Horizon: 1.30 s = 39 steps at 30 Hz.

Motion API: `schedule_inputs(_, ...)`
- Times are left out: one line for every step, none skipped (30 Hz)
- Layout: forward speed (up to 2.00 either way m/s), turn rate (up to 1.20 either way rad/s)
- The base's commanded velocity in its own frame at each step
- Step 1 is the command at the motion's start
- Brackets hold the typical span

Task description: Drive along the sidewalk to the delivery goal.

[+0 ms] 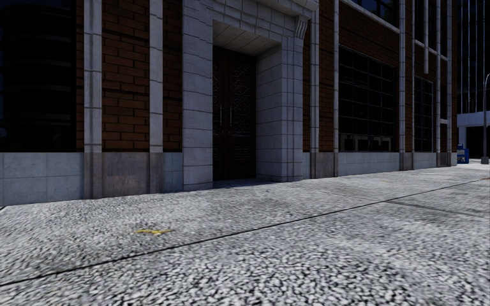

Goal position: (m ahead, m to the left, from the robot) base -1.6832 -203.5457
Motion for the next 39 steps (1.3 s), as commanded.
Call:
schedule_inputs(0.00, 0.00)
schedule_inputs(0.00, 0.00)
schedule_inputs(0.00, 0.00)
schedule_inputs(0.00, 0.00)
schedule_inputs(0.00, 0.00)
schedule_inputs(0.00, 0.00)
schedule_inputs(0.00, 0.00)
schedule_inputs(0.00, 0.00)
schedule_inputs(0.00, 0.00)
schedule_inputs(0.00, 0.00)
schedule_inputs(0.00, 0.00)
schedule_inputs(0.00, 0.00)
schedule_inputs(0.00, 0.00)
schedule_inputs(0.00, 0.00)
schedule_inputs(0.00, 0.00)
schedule_inputs(0.00, 0.00)
schedule_inputs(0.00, 0.00)
schedule_inputs(0.00, 0.00)
schedule_inputs(0.00, 0.00)
schedule_inputs(0.00, 0.00)
schedule_inputs(0.00, 0.00)
schedule_inputs(0.00, 0.00)
schedule_inputs(0.00, 0.00)
schedule_inputs(0.00, 0.00)
schedule_inputs(0.00, 0.00)
schedule_inputs(0.00, 0.00)
schedule_inputs(0.00, 0.00)
schedule_inputs(0.00, 0.00)
schedule_inputs(0.00, 0.00)
schedule_inputs(0.00, 0.00)
schedule_inputs(2.00, 0.00)
schedule_inputs(2.00, 0.00)
schedule_inputs(2.00, 0.00)
schedule_inputs(2.00, -0.41)
schedule_inputs(2.00, -0.60)
schedule_inputs(2.00, -0.66)
schedule_inputs(2.00, -0.66)
schedule_inputs(2.00, -0.67)
schedule_inputs(2.00, -0.67)
